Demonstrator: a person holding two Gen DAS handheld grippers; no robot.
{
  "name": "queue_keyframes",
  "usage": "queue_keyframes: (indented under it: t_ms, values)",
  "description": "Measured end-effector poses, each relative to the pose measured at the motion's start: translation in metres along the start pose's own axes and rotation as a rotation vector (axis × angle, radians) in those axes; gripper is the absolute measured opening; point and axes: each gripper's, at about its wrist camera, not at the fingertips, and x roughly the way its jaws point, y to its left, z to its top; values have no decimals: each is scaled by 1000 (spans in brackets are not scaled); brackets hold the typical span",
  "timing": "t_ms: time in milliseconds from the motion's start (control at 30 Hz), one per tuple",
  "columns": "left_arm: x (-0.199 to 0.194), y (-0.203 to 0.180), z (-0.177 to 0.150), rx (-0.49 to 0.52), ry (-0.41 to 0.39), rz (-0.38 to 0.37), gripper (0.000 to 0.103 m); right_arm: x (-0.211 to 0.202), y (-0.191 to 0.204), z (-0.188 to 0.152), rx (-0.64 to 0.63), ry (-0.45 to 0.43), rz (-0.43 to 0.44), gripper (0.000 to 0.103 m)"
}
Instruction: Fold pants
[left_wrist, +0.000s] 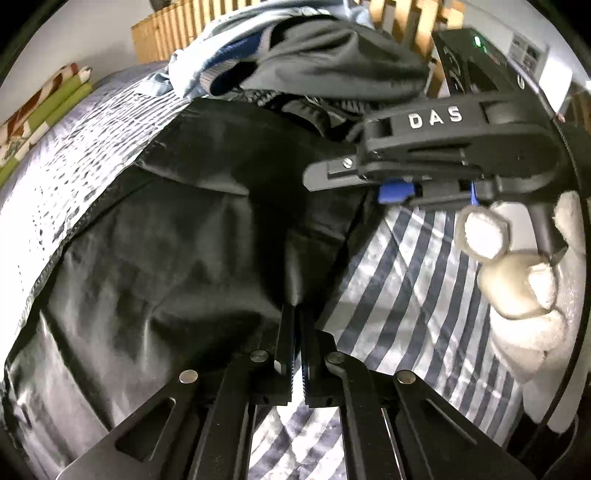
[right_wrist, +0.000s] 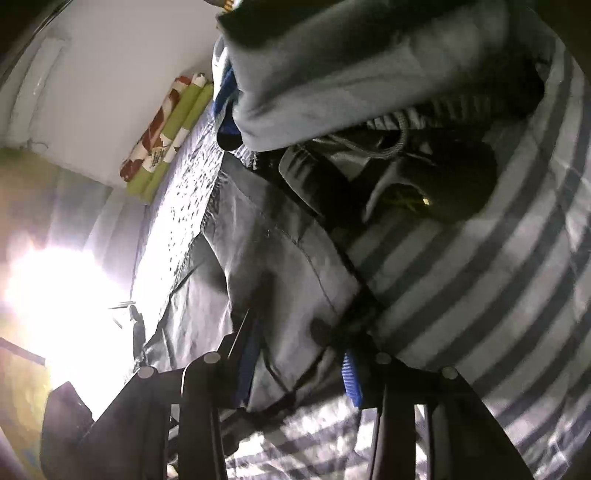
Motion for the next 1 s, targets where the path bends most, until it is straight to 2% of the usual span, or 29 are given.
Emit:
queue_keyframes:
  t_ms: [67,100,133,167,233,333,433,467,500,533,600,700,733,800,900,1000]
  values:
    - [3,-4,-5,10,18,-20,2,4,4,0,-28,-2,9,34]
    - [4,-7,-6,15,14,-7,2,6,5,0,-31,0,26,28]
    - [2,-8,-6,12,12,-8,5,8,6,0,-38,1,26,10]
    - [-1,-6,-7,-3,18,-29,10,10,7,-1,-53,1,1,5]
    - [-14,3,-12,-36,-2,-13,40,6,4,-4,-46,-15,1,3]
    - [-42,27,-29,-94,-53,2,41,-4,12,-4,-90,-41,4,3]
    - [-47,60,-55,-176,-29,84,40,-6,17,-5,-136,-59,-21,3]
    - [-44,72,-63,-212,-4,93,38,-2,14,-6,-116,-45,-27,3]
    - [-42,76,-68,-228,11,102,31,2,9,-7,-89,-28,-22,5]
    - [-41,82,-72,-232,19,111,28,4,5,-5,-72,-15,-21,7]
    - [-52,90,-73,-254,-8,117,28,7,-1,-6,-42,6,1,12]
    - [-94,106,-79,-309,-96,106,28,9,5,-5,-80,6,18,18]
    - [-109,113,-86,-322,-117,106,28,10,7,-6,-89,6,18,17]
    - [-129,126,-101,-348,-123,130,28,8,14,-7,-106,-6,6,5]
    - [-142,143,-136,-394,-93,159,28,-6,32,-9,-170,-55,-1,2]
    - [-115,154,-164,-416,17,188,28,-20,48,-10,-225,-109,-6,2]
